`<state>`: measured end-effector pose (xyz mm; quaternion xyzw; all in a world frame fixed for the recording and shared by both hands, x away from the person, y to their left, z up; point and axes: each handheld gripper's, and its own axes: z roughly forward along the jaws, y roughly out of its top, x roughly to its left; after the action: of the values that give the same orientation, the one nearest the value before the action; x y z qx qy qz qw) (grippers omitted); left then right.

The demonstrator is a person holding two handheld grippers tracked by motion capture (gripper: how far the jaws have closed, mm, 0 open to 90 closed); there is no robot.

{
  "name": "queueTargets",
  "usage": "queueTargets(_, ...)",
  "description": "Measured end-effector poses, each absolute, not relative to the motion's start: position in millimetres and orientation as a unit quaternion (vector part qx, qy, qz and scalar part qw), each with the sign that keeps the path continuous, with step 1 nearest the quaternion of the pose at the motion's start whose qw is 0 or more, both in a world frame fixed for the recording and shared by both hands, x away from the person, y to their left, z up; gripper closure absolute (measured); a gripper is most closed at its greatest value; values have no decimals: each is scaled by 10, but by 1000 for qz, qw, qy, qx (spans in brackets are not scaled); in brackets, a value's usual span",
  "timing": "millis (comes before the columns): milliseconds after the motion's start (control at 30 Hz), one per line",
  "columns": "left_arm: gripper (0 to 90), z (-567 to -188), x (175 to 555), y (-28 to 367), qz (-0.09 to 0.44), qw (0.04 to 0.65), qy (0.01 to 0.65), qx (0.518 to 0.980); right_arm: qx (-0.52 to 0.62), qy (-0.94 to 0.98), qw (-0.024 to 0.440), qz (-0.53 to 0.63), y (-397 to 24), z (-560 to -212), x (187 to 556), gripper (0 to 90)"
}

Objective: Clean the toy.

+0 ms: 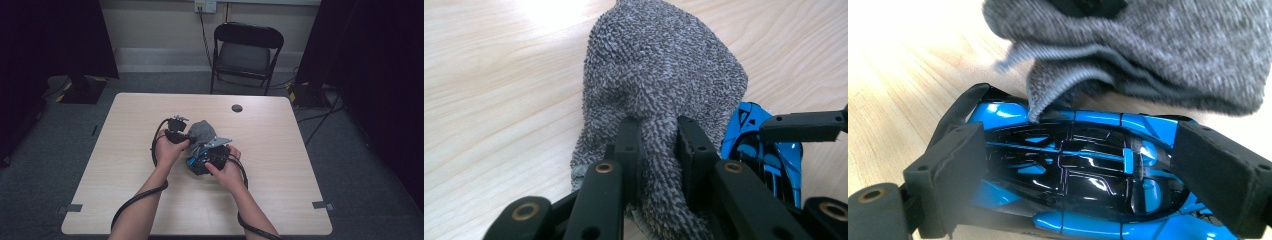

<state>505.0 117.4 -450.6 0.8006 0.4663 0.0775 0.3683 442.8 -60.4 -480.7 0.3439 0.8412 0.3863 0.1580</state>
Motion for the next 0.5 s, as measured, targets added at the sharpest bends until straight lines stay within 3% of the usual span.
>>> queueTargets(500,737,-4718,5049,984,77,357,460,809,342,841,159,389,-609,-4813,4428,74)
